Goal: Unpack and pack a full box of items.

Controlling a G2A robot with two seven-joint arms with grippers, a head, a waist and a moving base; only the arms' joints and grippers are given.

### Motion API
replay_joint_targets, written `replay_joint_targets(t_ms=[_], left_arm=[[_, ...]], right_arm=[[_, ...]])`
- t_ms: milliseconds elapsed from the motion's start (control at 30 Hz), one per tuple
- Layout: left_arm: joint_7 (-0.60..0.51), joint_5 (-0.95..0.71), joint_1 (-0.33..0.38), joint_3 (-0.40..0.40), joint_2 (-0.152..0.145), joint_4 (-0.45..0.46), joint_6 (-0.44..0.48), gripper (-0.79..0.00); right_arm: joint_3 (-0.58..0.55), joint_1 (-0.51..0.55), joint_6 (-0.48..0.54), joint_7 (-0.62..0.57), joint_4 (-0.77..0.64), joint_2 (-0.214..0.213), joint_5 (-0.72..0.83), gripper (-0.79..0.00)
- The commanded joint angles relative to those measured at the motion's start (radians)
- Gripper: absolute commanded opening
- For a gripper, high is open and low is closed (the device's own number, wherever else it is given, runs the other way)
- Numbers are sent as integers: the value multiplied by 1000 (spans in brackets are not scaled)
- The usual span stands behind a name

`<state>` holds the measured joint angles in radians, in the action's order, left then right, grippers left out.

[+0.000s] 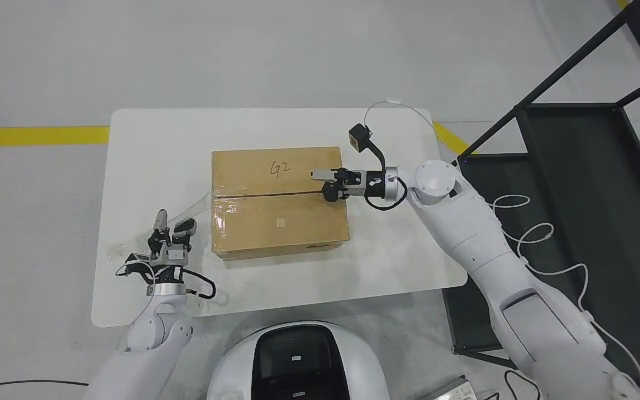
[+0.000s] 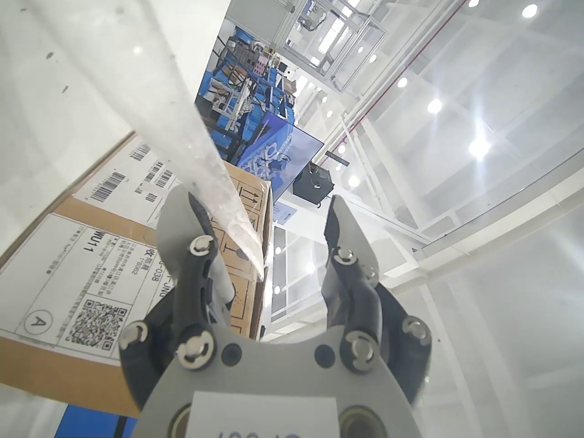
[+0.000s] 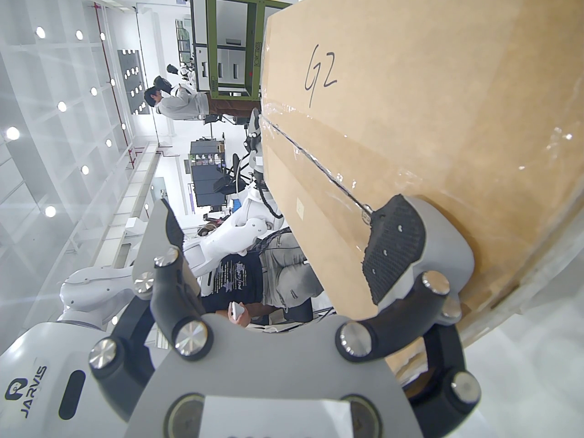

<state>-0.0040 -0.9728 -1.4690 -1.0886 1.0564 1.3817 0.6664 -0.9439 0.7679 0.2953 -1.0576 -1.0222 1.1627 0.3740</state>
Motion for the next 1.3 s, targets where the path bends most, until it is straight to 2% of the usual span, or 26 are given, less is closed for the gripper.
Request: replay_joint_targets(t_ms=[0,333,633,667,700,967,1267], left_arm=[[-2,2,-1,-5,4,-5,-4,-422],[-6,8,-15,-40,23,-14,-13,-514],[-8,21,-21,-66,40,-15,-31,-696],[-9,24,-21,-69,42,-16,-32,-757],[-9,28,-21,-71,44,-16,-32,-785],[-11,66,-28,-106,54,13,-27,-785],[12,244,-62,-160,59,113,-1,-785]], right_arm=[[0,0,0,0,0,0,0,0],[0,0,0,0,0,0,0,0],[0,0,0,0,0,0,0,0],[0,0,0,0,0,0,0,0],[0,0,0,0,0,0,0,0],[0,0,0,0,0,0,0,0],[0,0,0,0,0,0,0,0]])
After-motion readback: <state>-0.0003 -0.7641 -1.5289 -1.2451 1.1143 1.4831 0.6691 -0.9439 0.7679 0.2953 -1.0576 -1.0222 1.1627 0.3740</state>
